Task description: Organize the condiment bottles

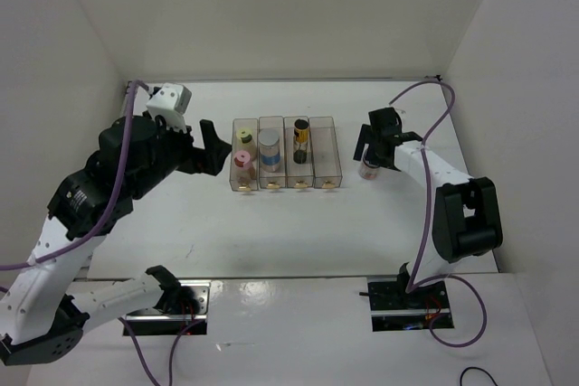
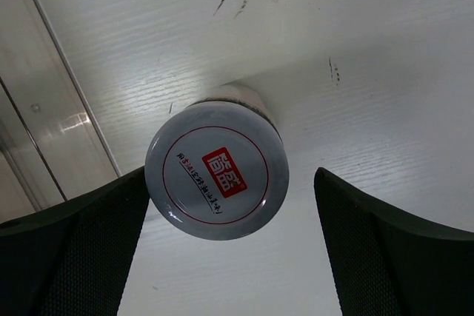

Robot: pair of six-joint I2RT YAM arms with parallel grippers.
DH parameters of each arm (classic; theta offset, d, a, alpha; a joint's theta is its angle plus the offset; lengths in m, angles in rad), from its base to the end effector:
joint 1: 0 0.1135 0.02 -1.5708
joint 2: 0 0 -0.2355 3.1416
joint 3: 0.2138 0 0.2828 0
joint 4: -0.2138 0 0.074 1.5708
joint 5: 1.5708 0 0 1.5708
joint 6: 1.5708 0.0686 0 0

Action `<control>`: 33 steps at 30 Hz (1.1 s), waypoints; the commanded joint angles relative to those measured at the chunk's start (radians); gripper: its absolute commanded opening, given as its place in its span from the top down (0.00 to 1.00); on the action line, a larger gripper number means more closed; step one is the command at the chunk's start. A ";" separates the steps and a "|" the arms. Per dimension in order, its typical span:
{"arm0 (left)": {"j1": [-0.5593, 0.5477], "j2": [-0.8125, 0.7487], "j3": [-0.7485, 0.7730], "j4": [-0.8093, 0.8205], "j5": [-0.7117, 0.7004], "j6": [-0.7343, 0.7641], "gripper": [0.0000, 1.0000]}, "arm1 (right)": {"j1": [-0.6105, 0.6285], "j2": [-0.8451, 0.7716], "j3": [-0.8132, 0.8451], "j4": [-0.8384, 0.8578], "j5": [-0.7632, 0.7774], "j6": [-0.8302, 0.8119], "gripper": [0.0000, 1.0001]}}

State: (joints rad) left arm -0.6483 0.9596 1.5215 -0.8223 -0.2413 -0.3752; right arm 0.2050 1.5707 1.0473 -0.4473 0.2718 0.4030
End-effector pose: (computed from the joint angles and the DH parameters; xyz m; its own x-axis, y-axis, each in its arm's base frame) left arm 0.1874 -0.1214 0.4682 -0.3384 -0.1901 -0.9216 0.2991 0.9069 -0.2969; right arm 0.3645 0.0570 0.1472 -0.7620 0.2274 -0.6064 0.2731 0.9618 0.0177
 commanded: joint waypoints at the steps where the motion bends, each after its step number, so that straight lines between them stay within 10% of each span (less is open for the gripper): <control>1: 0.006 -0.042 -0.020 0.049 0.013 -0.033 0.01 | -0.003 0.005 0.037 0.071 0.004 0.003 0.08; 13: 0.006 -0.062 -0.038 0.049 0.013 -0.042 0.01 | -0.003 0.058 0.046 0.081 0.004 -0.006 0.27; 25: 0.006 -0.062 -0.047 0.049 0.023 -0.042 0.01 | 0.007 0.020 0.066 0.050 0.038 -0.015 0.79; 33: 0.006 -0.073 -0.066 0.049 0.042 -0.053 0.01 | 0.016 -0.087 0.114 0.019 0.027 -0.044 0.82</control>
State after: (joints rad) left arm -0.6483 0.9073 1.4651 -0.8062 -0.2192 -0.4015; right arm 0.2066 1.5818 1.0595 -0.4538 0.2760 0.3809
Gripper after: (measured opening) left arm 0.992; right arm 0.700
